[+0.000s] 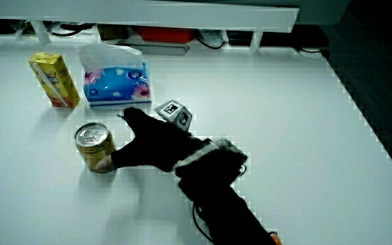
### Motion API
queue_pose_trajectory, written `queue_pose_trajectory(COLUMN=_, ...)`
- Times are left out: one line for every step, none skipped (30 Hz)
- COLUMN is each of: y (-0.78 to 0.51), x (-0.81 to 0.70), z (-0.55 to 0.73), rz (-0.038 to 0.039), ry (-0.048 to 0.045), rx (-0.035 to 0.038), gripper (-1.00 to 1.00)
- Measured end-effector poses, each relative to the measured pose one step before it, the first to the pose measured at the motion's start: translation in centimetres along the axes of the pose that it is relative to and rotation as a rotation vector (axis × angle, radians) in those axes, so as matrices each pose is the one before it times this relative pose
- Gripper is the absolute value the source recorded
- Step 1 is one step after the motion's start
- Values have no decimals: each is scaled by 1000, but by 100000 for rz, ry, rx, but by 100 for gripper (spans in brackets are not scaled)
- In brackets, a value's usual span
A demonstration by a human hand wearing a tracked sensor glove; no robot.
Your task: Pick red bull
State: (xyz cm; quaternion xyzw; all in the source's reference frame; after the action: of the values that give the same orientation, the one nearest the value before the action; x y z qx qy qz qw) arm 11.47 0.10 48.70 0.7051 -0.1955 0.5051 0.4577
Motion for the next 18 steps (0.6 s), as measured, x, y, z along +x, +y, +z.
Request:
queue_pose_trajectory(y=397, x=374, z=-285, rz=737, ry=-360, rx=-456, gripper=0)
queue_pose_trajectory(y=322, x=251, z=-218, rz=620, ry=-1202, rx=-70, gripper=0)
queue_pose_trajectory(y=231, x=96, z=-210, rz=157, ry=581, rx=-205, gripper=0)
queue_pose_trajectory(y=298, x=319, z=-168, rz=44, ry=244, rx=224, gripper=0)
queue_pose_trajectory(y=219, x=94, z=-187, rz=-696, ry=1372, rx=-544, gripper=0)
queue_pose_trajectory(y=319, x=300, z=-134, rz=281, ry=-1282, rx=172, gripper=0)
queue_pose_trajectory(y=212, x=-21, z=-207, rz=-418, ry=1931, rx=-603, gripper=0)
queue_pose_trajectory(y=308, x=236, z=-149, rz=520, ry=-22, rx=-129, gripper=0)
queue_pose_trajectory(y=216, x=27, z=-159, rz=1019, ry=579, rx=40, gripper=0)
queue_pose_trajectory(y=196, x=83, z=-150, rz=-888, ry=-573, rx=-408, gripper=0)
queue_pose_trajectory(y=195, x=34, z=-121, rz=102, ry=317, rx=-73, gripper=0)
queue_pose_trajectory(y=242, x=153, z=-118, rz=887, ry=1855, rx=-228, gripper=0)
queue_pose_trajectory(y=156, x=-101, z=-91, rz=665, ry=840, rx=65, gripper=0)
queue_pose_trajectory(y=121, x=-82, z=-57, rz=-1404, ry=-1384, rx=-188, gripper=0)
queue_pose_trajectory(y=201, x=50, z=-94, rz=1089, ry=314, rx=-212, gripper=0)
queue_pose_trajectory(y=223, x=217, z=-61, rz=998, ry=-710, rx=-46, gripper=0)
queue_pose_trajectory(y=9, x=-277, z=-90, rz=-672, ry=1092, rx=-48, gripper=0)
queue_pose_trajectory(y=163, x=123, z=-72, rz=847, ry=220, rx=-218, gripper=0)
